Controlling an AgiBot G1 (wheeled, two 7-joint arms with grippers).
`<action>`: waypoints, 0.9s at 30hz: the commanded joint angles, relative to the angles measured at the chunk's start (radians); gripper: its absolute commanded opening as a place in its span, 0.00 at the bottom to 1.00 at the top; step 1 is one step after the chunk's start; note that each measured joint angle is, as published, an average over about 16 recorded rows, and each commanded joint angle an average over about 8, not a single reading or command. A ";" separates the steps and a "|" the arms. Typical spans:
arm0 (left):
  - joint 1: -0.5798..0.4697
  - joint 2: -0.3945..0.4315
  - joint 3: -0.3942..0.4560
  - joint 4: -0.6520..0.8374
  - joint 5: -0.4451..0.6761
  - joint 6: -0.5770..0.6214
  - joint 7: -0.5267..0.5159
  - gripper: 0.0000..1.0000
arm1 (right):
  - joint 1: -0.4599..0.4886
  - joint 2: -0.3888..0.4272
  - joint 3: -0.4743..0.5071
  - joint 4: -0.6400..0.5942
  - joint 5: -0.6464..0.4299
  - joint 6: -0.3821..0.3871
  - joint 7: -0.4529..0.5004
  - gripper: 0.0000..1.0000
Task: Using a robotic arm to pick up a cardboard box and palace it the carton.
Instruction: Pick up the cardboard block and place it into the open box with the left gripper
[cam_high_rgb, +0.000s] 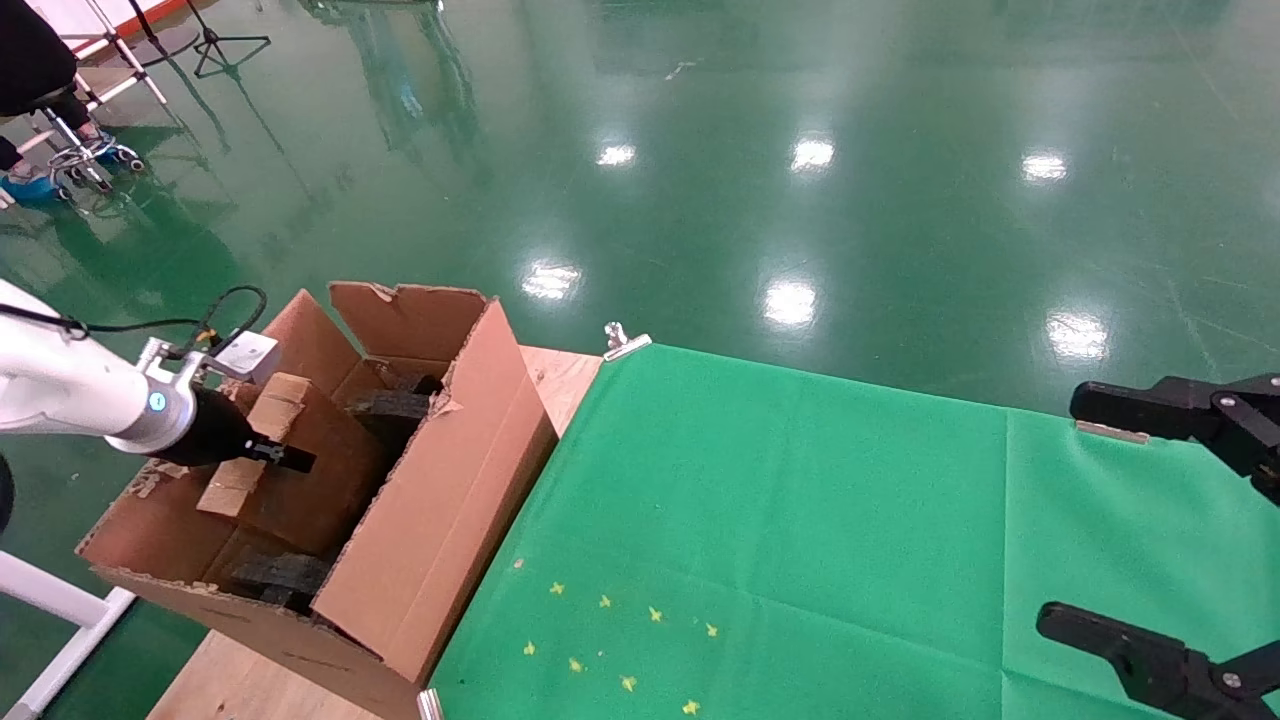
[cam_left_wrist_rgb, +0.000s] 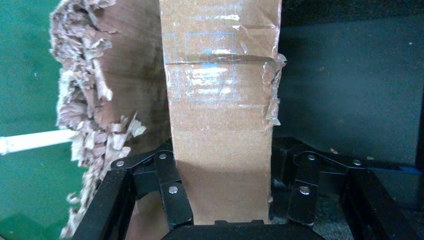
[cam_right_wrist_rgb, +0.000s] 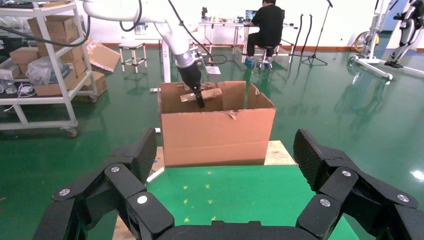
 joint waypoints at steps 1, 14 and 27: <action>0.014 0.006 -0.003 0.000 -0.005 -0.020 -0.004 0.00 | 0.000 0.000 0.000 0.000 0.000 0.000 0.000 1.00; 0.083 0.035 -0.014 0.003 -0.021 -0.070 -0.025 0.00 | 0.000 0.000 0.000 0.000 0.000 0.000 0.000 1.00; 0.123 0.059 -0.018 0.015 -0.026 -0.108 -0.064 0.82 | 0.000 0.000 0.000 0.000 0.000 0.000 0.000 1.00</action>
